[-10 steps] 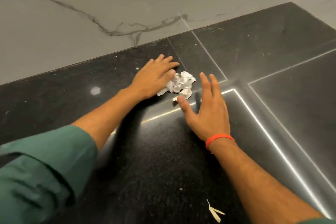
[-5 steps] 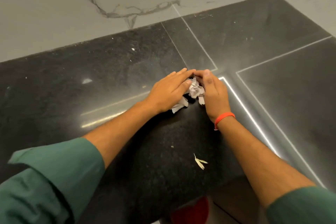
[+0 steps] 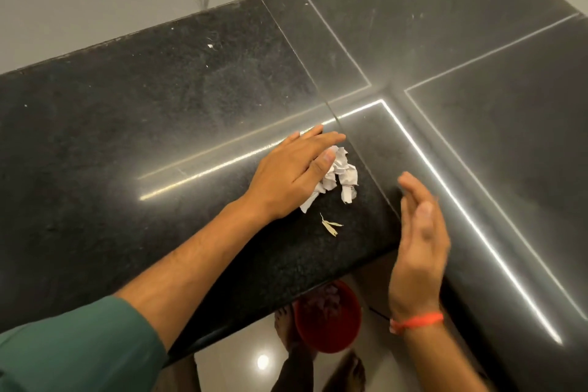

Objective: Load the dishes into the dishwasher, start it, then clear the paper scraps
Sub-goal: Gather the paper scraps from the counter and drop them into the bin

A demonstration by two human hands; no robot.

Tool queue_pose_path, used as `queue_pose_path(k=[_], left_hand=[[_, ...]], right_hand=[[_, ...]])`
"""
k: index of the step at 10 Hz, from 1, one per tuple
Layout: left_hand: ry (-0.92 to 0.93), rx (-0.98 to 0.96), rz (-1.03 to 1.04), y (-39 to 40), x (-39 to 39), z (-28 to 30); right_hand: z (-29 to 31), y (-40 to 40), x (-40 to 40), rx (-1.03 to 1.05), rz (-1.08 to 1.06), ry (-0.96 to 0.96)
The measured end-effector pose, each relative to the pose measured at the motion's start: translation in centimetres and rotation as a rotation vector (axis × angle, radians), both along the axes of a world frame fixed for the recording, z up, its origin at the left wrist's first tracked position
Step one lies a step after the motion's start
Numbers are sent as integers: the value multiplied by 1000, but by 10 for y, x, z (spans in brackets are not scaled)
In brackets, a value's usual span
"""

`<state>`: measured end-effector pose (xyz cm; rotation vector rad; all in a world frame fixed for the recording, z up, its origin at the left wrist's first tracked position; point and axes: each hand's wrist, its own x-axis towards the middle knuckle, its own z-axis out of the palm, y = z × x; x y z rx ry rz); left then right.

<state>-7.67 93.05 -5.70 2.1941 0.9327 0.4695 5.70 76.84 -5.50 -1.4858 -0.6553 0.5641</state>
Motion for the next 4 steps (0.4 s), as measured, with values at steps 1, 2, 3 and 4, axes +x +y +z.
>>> queue_pose_path(k=[1, 2, 3, 4], left_hand=[[5, 16, -7, -8, 4, -1], [7, 28, 0, -18, 9, -2], [19, 40, -3, -28, 14, 1], [80, 105, -62, -45, 19, 2]], right_hand=[[2, -45, -28, -115, -58, -111], [0, -68, -58, -212, -231, 285], [0, -52, -64, -202, -484, 1109], [-13, -45, -52, 18, -426, 1584]])
